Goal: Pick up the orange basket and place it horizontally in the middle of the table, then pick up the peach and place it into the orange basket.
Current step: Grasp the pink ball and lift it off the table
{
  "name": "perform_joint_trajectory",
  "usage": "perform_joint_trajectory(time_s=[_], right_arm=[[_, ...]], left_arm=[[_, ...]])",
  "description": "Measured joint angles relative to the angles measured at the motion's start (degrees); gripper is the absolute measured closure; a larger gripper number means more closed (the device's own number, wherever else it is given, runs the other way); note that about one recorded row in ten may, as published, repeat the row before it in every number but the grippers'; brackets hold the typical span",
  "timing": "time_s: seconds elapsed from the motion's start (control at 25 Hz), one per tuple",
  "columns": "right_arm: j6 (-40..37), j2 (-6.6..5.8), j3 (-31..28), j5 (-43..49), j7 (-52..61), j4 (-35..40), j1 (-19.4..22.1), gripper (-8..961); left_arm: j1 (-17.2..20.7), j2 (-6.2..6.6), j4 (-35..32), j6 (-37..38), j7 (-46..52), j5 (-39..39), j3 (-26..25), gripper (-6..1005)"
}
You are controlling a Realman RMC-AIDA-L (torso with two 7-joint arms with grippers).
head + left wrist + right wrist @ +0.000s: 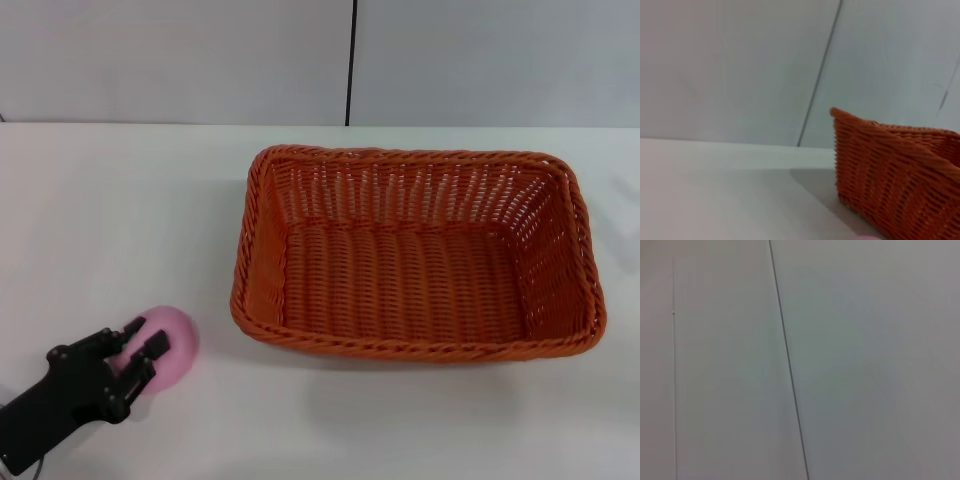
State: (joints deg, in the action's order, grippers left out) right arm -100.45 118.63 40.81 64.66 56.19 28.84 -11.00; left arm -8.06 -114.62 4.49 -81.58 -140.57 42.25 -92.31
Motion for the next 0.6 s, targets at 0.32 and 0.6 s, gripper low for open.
perform_joint_trajectory(time_s=[0.32,0.6], right_arm=[[-0.07,0.12,-0.51,-0.17,-0.91,-1.13,0.40,391],[-1.57,0.38,-8.32,-1.48,-11.75,-12.91,-0.51,391]], left_arm=[[0.64,0.25,-0.02,-3.02,-0.77,0.07,-5.27,753],[0.91,0.86,4.32,-10.01,0.05,0.07,-10.30,778]])
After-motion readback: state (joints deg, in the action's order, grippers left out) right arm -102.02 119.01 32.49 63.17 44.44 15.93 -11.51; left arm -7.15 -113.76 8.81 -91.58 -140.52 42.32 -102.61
